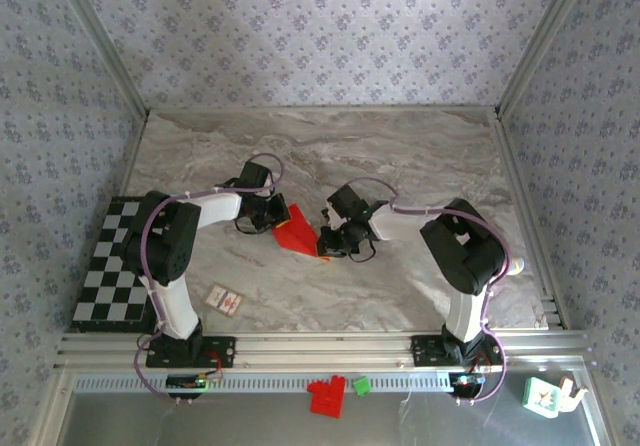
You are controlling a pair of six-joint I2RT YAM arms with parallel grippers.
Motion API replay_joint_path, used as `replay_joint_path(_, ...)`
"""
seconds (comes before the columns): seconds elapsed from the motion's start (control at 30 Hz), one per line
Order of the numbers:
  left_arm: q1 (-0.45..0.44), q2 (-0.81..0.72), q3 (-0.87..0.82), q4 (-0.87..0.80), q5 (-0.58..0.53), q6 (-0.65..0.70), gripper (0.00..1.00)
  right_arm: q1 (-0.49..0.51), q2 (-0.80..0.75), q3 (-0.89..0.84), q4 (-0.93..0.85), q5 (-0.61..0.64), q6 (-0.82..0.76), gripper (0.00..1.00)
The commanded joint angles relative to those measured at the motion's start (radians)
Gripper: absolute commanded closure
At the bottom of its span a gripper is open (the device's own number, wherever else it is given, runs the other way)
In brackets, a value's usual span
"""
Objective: Fold a paper plane with a square sheet of paper (pick it up from the middle)
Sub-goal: Fourth fold the wing at the center of the table.
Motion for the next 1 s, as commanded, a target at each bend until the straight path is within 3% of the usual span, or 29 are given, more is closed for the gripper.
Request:
replay_joint_path(0.0,0.010,0.099,-0.040,-0.124,-0.124,0.029,0.98,-0.020,0.010,-0.081,-0.044,-0.013,0.007,0.93)
replay_joint_path(0.47,0.010,0.110,-0.017,-0.131,-0.112,0.048,0.98,-0.075,-0.117,-0.213,-0.066,-0.027,0.024,0.92)
replay_joint_path(0.67,-0.003,0.100,0.005,-0.129,-0.076,0.049,0.96,-0.049,-0.222,-0.157,-0.043,0.010,-0.040,0.92)
replay_joint_path(0.97,-0.018,0.076,0.031,-0.138,-0.054,0.034,0.94,0.033,-0.070,0.034,0.005,0.063,-0.038,0.92)
